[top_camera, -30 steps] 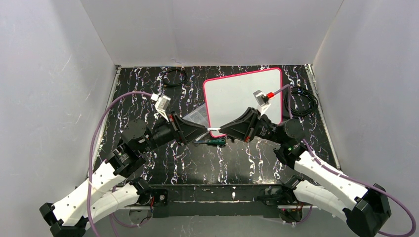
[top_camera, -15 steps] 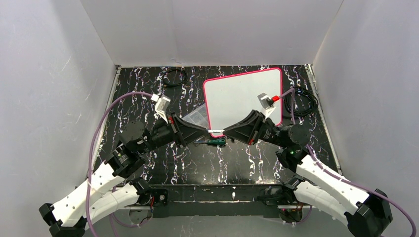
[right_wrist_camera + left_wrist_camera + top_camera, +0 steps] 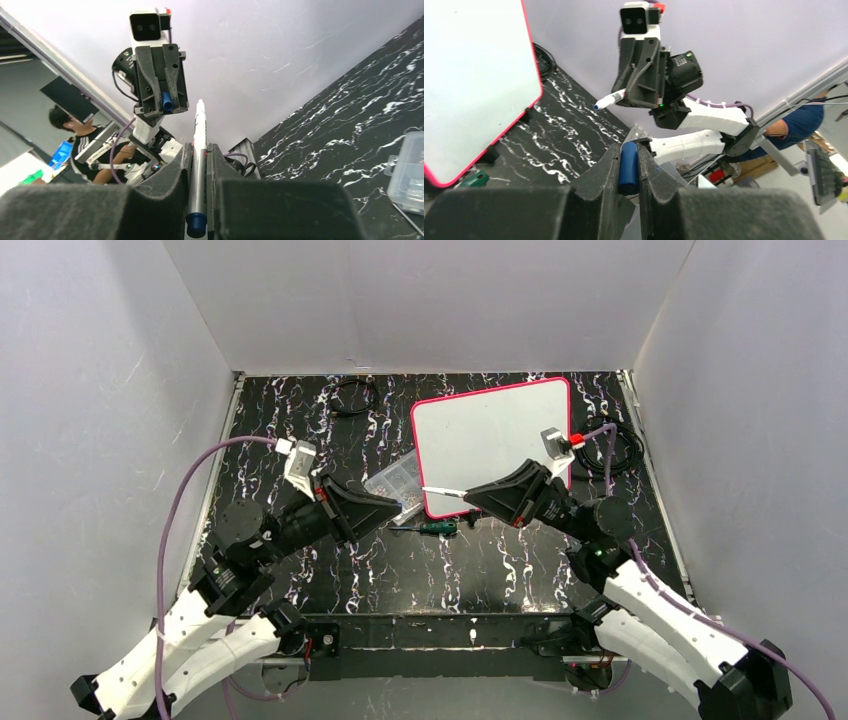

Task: Write a sentence on the whiteboard
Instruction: Open the whiteboard marker at the center of the board, then place the pen cap at the center of the board.

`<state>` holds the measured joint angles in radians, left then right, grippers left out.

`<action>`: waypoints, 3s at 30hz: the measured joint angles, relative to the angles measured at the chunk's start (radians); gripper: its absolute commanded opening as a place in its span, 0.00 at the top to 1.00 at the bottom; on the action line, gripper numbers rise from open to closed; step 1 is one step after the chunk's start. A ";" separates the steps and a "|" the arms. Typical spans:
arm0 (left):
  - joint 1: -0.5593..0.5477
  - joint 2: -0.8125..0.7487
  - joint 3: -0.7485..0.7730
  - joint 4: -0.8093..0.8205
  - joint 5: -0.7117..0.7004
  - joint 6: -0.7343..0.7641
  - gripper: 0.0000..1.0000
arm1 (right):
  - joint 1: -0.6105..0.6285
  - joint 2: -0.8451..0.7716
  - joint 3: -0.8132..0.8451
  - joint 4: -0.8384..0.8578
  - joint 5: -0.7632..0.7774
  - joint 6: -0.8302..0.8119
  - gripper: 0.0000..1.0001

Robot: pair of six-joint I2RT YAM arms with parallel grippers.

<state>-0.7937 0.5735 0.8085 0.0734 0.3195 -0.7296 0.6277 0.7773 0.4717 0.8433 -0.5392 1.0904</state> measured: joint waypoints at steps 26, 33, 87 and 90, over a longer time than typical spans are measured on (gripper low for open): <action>-0.177 0.552 -0.137 -0.345 -0.235 0.085 0.96 | -0.006 -0.182 0.151 -0.903 0.333 -0.479 0.99; -0.227 0.699 -0.131 -0.309 -0.268 0.118 0.93 | -0.006 -0.175 0.151 -0.917 0.351 -0.494 0.99; 0.032 0.477 0.131 -0.509 -0.227 0.245 0.21 | -0.006 -0.210 0.151 -1.011 0.413 -0.557 0.99; 0.108 0.498 0.244 -0.560 -0.152 0.307 0.21 | -0.006 -0.207 0.151 -1.023 0.410 -0.569 0.99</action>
<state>-0.6853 1.0714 1.0523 -0.4866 0.1677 -0.4225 0.6220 0.5701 0.6228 -0.1799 -0.1287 0.5217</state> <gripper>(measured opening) 0.785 0.177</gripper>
